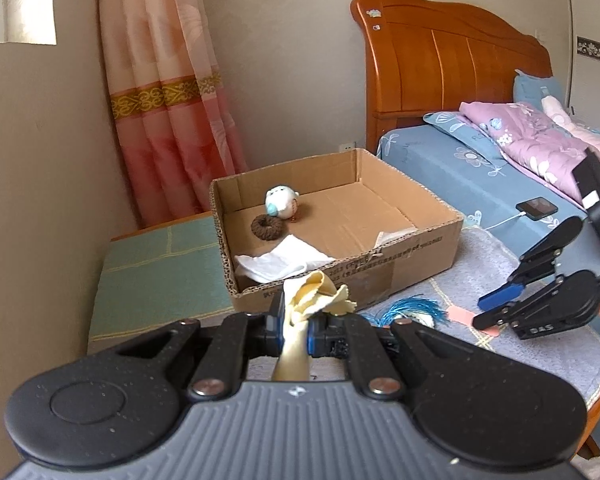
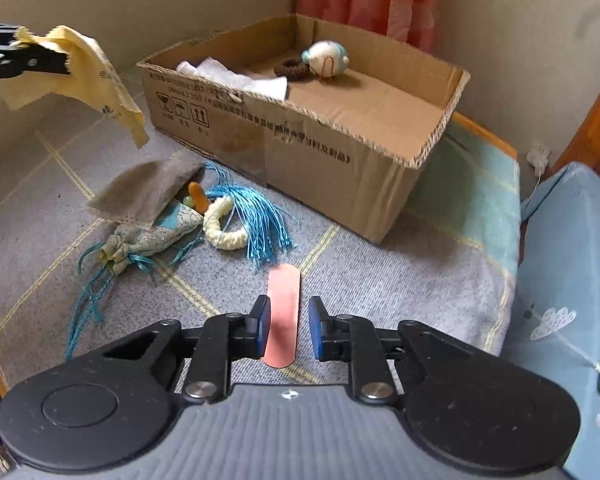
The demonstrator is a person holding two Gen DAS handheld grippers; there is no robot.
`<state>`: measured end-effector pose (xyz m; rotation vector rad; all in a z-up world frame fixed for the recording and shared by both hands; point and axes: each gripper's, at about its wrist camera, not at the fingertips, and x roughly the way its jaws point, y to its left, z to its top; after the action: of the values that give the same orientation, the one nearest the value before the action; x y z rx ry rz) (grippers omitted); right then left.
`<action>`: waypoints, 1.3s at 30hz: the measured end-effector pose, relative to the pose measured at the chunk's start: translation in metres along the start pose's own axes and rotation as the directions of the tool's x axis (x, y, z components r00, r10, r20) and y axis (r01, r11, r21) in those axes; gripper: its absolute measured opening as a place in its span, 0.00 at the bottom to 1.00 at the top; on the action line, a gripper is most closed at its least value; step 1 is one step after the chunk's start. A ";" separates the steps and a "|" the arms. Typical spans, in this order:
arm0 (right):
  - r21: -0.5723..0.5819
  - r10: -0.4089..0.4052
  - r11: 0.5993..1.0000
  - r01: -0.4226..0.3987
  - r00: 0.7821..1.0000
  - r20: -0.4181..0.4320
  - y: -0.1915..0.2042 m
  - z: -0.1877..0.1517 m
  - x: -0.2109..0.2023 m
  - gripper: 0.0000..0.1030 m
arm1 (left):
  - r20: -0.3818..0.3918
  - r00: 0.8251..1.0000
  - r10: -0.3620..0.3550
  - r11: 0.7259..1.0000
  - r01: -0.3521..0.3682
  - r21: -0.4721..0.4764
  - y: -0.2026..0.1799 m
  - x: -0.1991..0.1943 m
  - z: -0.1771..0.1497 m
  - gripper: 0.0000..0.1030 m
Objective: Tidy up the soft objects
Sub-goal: 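Carry the yellow cloth into the box and open the left gripper while the right holds the pink strip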
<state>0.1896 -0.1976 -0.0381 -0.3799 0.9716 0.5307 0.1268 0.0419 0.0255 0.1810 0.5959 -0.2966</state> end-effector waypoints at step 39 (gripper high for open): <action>-0.046 -0.045 0.998 0.052 0.987 0.152 0.011 0.026 -0.057 0.21 | 0.079 0.994 -0.080 0.984 0.066 0.163 -0.020 0.019 0.072 0.08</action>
<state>0.1751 -0.1898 0.0234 -0.4013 0.8024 0.5326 0.1729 0.0009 0.0716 0.3000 0.4953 -0.4216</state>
